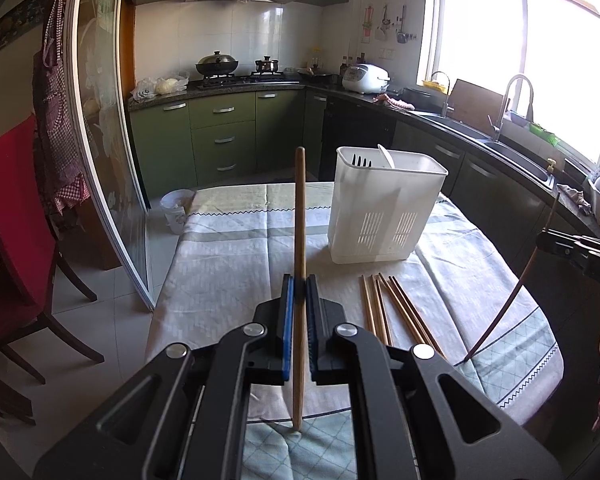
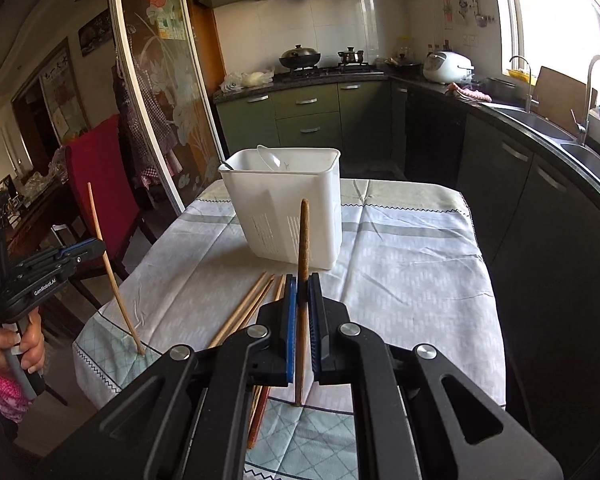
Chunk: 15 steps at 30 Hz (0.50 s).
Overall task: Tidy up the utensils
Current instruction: 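Lift the chopstick with the left gripper and drop it into the caddy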
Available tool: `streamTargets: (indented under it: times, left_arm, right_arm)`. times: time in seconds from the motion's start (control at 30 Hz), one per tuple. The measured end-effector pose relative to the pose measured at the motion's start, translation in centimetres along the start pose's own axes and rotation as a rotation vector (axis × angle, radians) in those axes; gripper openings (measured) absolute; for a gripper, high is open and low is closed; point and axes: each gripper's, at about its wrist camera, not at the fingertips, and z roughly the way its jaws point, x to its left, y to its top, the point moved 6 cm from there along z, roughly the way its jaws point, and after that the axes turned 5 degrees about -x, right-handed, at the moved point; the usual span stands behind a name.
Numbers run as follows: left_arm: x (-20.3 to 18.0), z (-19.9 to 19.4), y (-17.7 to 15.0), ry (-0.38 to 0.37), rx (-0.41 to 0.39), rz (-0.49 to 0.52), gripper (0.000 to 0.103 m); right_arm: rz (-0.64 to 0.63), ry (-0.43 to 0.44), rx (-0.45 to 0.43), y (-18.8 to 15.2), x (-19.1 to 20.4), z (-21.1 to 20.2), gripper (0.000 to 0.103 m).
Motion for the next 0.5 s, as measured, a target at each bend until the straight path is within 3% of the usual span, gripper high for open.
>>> streamTargets:
  times: [0.5]
  left_arm:
    - [-0.9,-0.8,1.6,-0.02,-0.038,0.016,0.006]
  right_arm:
    - [0.025,0.039,-0.005,0.8,-0.7,-0.3,0.007]
